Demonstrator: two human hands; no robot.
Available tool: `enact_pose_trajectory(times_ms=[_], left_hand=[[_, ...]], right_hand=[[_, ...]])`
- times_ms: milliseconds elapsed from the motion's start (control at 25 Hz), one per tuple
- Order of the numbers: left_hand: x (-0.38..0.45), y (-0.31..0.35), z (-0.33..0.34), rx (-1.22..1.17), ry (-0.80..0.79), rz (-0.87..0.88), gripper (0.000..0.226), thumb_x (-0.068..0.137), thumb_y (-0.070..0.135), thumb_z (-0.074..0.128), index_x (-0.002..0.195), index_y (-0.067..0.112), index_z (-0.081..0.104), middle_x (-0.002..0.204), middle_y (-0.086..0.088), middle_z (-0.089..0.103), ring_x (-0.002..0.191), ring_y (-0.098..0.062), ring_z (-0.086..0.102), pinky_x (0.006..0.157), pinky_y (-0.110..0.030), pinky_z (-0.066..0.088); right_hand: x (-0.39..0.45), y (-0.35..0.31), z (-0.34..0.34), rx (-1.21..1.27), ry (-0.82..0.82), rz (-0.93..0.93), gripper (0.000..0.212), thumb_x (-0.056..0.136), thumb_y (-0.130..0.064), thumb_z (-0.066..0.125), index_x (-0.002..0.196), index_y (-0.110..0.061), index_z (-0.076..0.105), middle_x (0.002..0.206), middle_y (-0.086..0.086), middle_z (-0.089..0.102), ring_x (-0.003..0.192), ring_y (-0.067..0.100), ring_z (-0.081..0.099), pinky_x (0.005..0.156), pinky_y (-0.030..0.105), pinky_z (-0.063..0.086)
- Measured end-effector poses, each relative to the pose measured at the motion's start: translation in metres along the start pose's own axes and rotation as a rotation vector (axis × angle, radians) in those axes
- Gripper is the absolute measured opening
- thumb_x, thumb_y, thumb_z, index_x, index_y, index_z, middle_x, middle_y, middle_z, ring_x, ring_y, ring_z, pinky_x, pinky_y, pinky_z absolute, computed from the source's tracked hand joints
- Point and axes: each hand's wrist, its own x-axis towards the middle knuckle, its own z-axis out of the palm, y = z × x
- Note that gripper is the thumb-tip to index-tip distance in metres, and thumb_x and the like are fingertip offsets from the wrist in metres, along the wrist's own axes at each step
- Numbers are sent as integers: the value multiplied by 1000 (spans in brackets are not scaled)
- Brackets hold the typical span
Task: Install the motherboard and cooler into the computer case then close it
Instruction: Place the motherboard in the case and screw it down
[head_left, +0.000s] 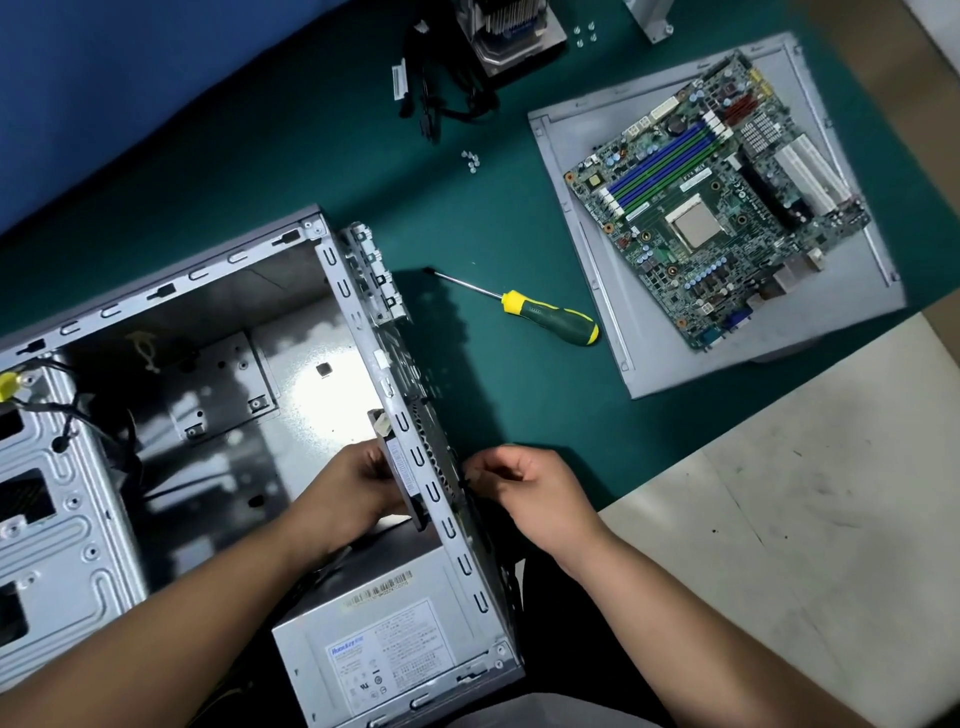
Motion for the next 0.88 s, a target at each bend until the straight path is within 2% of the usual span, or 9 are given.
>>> enact_pose_trajectory(times_ms=[160, 280, 360, 640, 880], left_hand=[[-1, 2, 2, -7, -3, -4, 22, 85, -25, 56, 103, -19, 68, 94, -25, 75, 75, -14, 74, 67, -18, 57], [-2, 2, 3, -10, 1, -21, 25, 85, -27, 54, 103, -17, 68, 82, -9, 79, 72, -8, 74, 64, -15, 56], [-1, 1, 3, -22, 4, -33, 26, 85, -27, 54, 104, -16, 68, 80, -5, 79, 71, -7, 74, 64, -15, 56], [-2, 1, 2, -24, 26, -60, 27, 85, -28, 54, 104, -17, 67, 85, -11, 78, 75, -13, 74, 66, -20, 57], [0, -1, 2, -16, 41, -82, 25, 85, -28, 54, 105, -21, 65, 90, -19, 77, 75, -16, 73, 67, -21, 59]], right_hand=[[-2, 1, 0, 37, 0, 12, 9, 88, -25, 74, 92, -30, 79, 95, -6, 78, 90, 6, 71, 82, 18, 51], [-3, 0, 3, 48, 15, 23, 7, 87, -28, 74, 92, -31, 79, 94, -7, 78, 87, 4, 71, 80, 18, 51], [-3, -2, 4, 42, 20, 37, 7, 87, -27, 74, 89, -32, 79, 92, -6, 78, 85, 3, 70, 80, 19, 50], [8, -20, -3, -80, -49, 157, 20, 86, -13, 76, 76, -30, 79, 83, -6, 78, 75, 4, 65, 81, 28, 52], [17, -34, -8, -225, -87, 213, 26, 88, -7, 74, 71, -27, 77, 76, -10, 76, 71, 3, 66, 77, 24, 54]])
